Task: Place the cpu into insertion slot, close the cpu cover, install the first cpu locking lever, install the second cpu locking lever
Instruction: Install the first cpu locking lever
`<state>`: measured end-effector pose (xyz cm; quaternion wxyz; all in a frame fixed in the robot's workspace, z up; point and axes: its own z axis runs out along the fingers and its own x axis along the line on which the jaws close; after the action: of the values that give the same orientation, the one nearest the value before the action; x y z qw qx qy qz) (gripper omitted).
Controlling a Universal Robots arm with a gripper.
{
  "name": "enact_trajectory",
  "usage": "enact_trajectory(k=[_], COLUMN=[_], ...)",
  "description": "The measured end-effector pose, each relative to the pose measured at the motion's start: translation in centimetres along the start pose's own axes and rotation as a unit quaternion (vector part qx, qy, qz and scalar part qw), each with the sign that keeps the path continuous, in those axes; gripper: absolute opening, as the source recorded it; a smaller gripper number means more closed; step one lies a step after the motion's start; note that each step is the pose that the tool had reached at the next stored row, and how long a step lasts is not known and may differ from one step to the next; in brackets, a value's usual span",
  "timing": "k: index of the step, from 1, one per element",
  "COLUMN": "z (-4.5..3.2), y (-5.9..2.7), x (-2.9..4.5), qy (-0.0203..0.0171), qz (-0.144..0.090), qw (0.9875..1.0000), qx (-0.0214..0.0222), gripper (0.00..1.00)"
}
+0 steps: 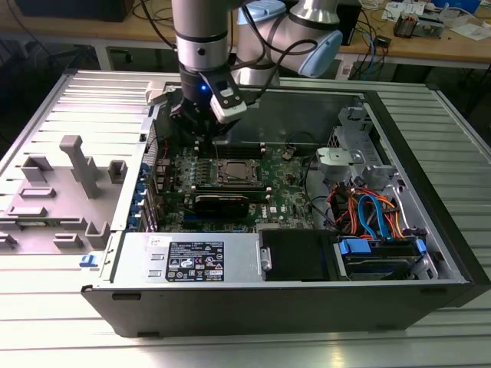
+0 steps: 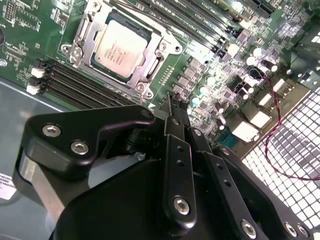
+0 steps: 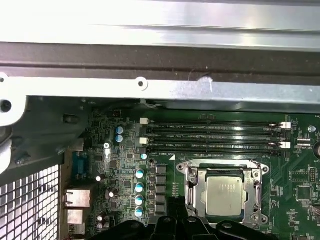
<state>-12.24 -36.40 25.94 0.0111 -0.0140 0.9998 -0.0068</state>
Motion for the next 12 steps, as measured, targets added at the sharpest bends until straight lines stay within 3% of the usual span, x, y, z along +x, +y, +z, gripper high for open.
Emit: enact_trajectory(k=[8, 12], z=[-0.04, -0.13], y=[0.45, 0.68], x=[0.19, 0.28], qy=[0.0019, -0.0003], qz=[0.000, 0.001], qw=[1.0000, 1.0000], qx=[-0.0001, 0.0017], gripper=[0.11, 0.11])
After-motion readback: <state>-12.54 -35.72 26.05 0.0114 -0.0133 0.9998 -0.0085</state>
